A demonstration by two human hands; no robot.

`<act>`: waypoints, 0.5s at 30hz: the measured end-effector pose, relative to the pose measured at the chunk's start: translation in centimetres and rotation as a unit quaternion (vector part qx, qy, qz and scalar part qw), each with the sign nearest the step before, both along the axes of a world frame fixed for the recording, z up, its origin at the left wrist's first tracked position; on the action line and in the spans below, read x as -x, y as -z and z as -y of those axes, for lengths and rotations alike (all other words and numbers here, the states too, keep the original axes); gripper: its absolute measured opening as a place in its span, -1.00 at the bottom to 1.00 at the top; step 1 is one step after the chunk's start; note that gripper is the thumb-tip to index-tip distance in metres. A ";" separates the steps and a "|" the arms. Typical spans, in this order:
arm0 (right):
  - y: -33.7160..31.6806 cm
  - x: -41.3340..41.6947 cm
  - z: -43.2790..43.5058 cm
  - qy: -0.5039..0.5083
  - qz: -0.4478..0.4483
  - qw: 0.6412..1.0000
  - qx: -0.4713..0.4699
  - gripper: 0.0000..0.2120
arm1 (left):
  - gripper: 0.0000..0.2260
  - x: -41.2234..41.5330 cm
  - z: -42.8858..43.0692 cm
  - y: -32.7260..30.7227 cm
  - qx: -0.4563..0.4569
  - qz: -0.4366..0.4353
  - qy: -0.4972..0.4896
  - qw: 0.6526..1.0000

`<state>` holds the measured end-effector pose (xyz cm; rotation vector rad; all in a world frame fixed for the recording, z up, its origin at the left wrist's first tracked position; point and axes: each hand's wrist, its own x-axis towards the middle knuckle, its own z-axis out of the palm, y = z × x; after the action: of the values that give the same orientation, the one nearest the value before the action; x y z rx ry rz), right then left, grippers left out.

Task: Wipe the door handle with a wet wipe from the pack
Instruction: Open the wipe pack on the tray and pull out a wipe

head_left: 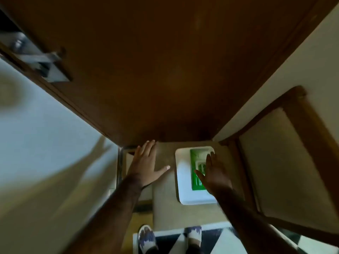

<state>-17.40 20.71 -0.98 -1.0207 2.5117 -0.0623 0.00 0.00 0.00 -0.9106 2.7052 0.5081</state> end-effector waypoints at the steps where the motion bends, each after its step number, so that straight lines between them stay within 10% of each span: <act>1: 2.2 -0.3 -0.4 -0.011 -0.006 1.000 -0.026 -0.16 | -0.01 0.0 -0.8 2.1 -0.022 0.009 -0.005 1.000; 15: 17.9 0.8 1.8 0.040 -0.116 0.988 -0.094 -0.48 | -0.31 1.8 -6.8 25.7 -0.033 0.016 -0.066 0.997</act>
<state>-18.19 18.88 -18.88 -0.8941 2.7047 0.2807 -1.83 6.78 -25.74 -1.0762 2.5949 0.5990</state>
